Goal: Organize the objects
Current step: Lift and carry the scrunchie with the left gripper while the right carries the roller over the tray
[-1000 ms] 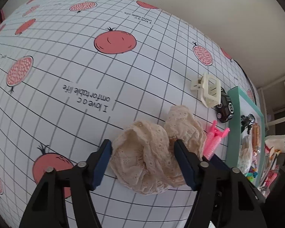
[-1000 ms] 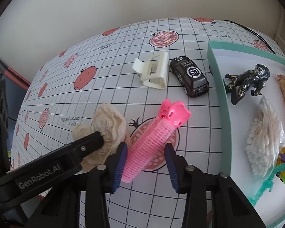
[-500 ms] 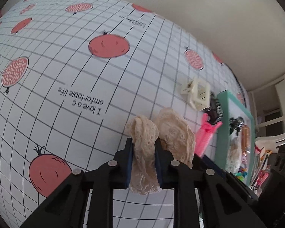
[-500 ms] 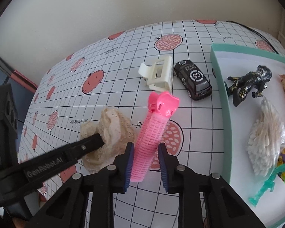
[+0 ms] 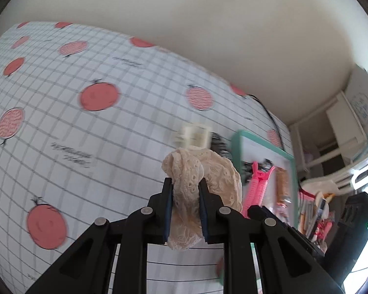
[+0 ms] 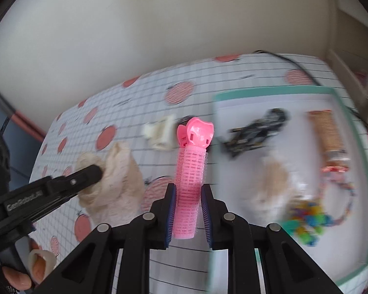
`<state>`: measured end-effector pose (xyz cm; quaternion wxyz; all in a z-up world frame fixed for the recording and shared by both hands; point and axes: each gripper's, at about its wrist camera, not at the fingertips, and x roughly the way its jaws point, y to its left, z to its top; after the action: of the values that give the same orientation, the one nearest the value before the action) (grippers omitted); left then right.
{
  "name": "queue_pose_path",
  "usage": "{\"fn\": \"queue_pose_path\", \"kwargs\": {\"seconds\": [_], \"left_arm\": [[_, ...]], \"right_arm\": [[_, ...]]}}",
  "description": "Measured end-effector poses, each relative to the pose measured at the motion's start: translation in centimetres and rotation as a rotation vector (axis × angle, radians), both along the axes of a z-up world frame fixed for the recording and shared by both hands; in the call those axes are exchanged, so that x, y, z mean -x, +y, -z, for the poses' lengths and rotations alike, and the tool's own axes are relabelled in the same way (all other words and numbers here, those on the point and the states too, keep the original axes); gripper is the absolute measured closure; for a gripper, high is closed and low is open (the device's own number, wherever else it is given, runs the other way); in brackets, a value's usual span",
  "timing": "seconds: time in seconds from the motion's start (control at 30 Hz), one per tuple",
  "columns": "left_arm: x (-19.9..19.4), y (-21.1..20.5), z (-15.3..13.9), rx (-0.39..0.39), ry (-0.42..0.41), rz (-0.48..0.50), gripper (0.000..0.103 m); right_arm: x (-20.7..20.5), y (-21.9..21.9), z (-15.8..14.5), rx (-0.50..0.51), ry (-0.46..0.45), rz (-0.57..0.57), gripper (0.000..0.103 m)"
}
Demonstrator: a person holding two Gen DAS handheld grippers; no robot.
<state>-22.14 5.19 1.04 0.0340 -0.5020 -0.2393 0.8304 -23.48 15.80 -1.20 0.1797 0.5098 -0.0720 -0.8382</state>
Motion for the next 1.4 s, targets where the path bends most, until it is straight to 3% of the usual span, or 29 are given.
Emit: {"fn": "queue_pose_path", "kwargs": {"seconds": [0.27,0.43,0.7,0.97,1.07,1.23,1.3,1.4], "left_arm": [[1.4,7.0,-0.9,-0.046,0.038,0.136,0.083],[1.7,10.6,-0.1,-0.075,0.009,0.204,0.083],[1.9,13.2,2.2,-0.033,-0.056,0.249,0.083],[2.0,13.7,4.2,0.052,-0.135,0.251,0.083],[2.0,13.8,4.6,0.048,-0.148,0.263,0.082],[1.8,13.6,4.5,0.045,-0.143,0.284,0.066],[1.7,13.5,4.3,0.048,-0.146,0.288,0.05],[1.4,13.6,3.9,0.066,-0.136,0.304,0.046]], "right_arm": [[0.9,7.5,-1.5,-0.022,0.02,0.139,0.081],[1.1,11.1,-0.9,-0.032,-0.003,0.191,0.081],[1.3,13.1,0.2,-0.054,-0.029,0.225,0.082],[1.5,12.9,1.0,-0.064,-0.045,0.217,0.082],[1.6,12.8,1.1,-0.068,-0.049,0.212,0.082],[1.6,12.6,1.2,-0.077,-0.05,0.214,0.082],[1.6,12.5,1.1,-0.082,-0.049,0.213,0.081],[1.6,12.5,1.0,-0.087,-0.044,0.217,0.072]]}}
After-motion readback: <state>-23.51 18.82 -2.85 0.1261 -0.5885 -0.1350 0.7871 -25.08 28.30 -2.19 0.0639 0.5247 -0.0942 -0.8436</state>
